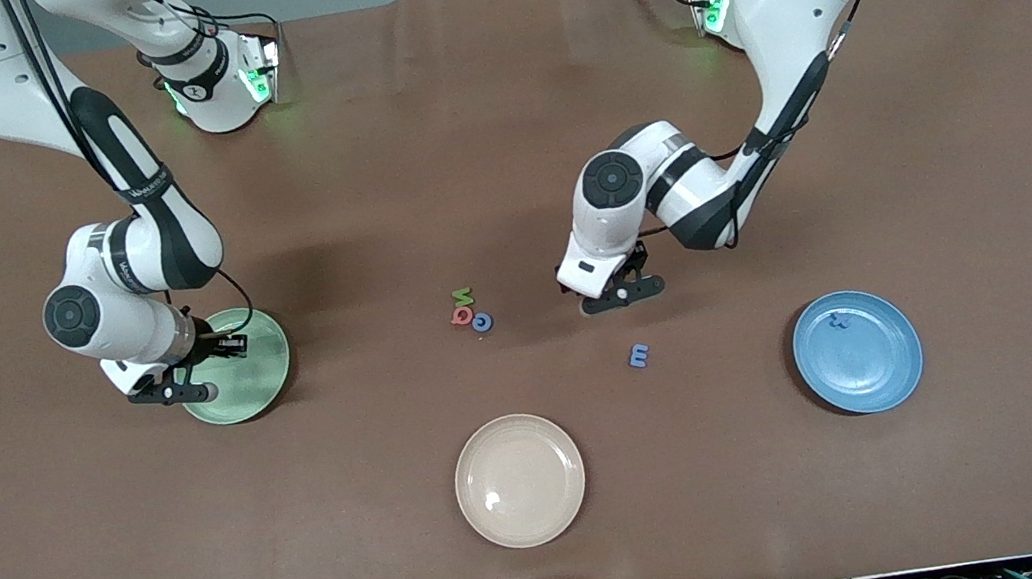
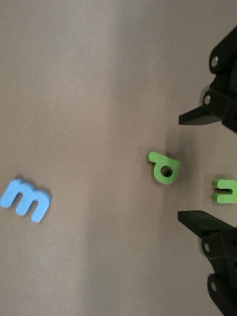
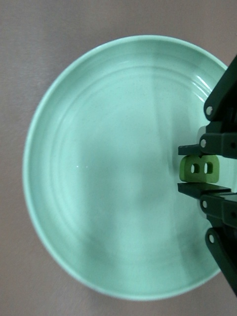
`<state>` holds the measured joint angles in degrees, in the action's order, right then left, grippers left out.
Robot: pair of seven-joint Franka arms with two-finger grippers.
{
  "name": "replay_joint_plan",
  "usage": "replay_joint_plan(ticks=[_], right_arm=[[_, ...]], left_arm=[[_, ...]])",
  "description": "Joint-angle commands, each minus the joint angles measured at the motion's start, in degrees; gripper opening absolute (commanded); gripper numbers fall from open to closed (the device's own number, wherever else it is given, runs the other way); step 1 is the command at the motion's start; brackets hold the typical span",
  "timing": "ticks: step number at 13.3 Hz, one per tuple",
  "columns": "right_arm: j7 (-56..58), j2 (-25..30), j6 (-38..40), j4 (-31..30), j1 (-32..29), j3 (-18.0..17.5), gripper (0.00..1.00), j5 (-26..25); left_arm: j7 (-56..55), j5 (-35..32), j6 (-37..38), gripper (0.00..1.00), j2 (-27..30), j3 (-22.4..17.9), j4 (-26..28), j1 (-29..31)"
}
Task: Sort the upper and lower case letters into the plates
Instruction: 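Release the B on the green plate while the left gripper reaches the d, then place the d in the blue plate while the right gripper reaches the a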
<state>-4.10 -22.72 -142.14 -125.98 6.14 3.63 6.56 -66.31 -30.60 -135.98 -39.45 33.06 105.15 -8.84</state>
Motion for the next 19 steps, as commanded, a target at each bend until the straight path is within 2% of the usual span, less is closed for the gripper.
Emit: replay_joint_plan(ticks=[1,3,4,7,11,13,14,16,17,19], right_arm=[[0.6,2.1,-1.1,-2.5,-1.0,-1.2,0.29,0.0],[0.5,2.2,-0.6,-2.1,-1.0,-1.2,1.00,0.0],[-0.2,2.2,-0.2,-1.6,-1.0,-1.2,1.00,0.0],[-6.1,2.4,9.3,6.1,0.7,-1.6,1.00,0.6],[-23.6,1.5,10.3,10.8,10.8,-1.5,1.00,0.8],[-30.5,-0.4,6.6,11.3,15.6,-1.4,1.00,2.1],[-33.8,-1.3,5.0,11.3,17.2,-1.5,1.00,2.1],[-38.5,-3.6,1.4,11.5,20.2,-1.4,1.00,2.1],[-40.8,-5.2,-0.9,11.7,21.7,-1.4,1.00,2.1],[-48.0,-9.9,-3.1,15.3,25.3,-1.3,1.00,2.0]], left_arm=[[0.9,-2.2,-0.8,0.71,-1.0,-0.3,-0.6,-0.1],[1.7,-4.9,-0.8,0.70,-1.7,-0.4,-0.6,0.0],[1.7,-6.0,-0.9,0.69,-2.4,-0.4,-1.2,0.1],[0.9,-6.1,-0.9,0.68,-4.1,-0.4,-2.8,0.0],[0.5,-6.0,-0.9,0.56,-4.3,-0.4,-2.8,0.2],[0.4,-5.4,-0.8,0.44,-4.3,-0.4,-2.8,0.4],[0.3,-5.3,-0.7,0.35,-4.3,-0.4,-2.8,0.5],[0.3,-5.3,-0.2,0.10,-4.0,-0.4,-2.8,0.9],[0.3,-4.9,0.1,0.03,-3.4,-0.5,-2.8,1.6],[0.6,-4.9,2.9,0.02,-1.6,0.2,-2.8,5.5]])
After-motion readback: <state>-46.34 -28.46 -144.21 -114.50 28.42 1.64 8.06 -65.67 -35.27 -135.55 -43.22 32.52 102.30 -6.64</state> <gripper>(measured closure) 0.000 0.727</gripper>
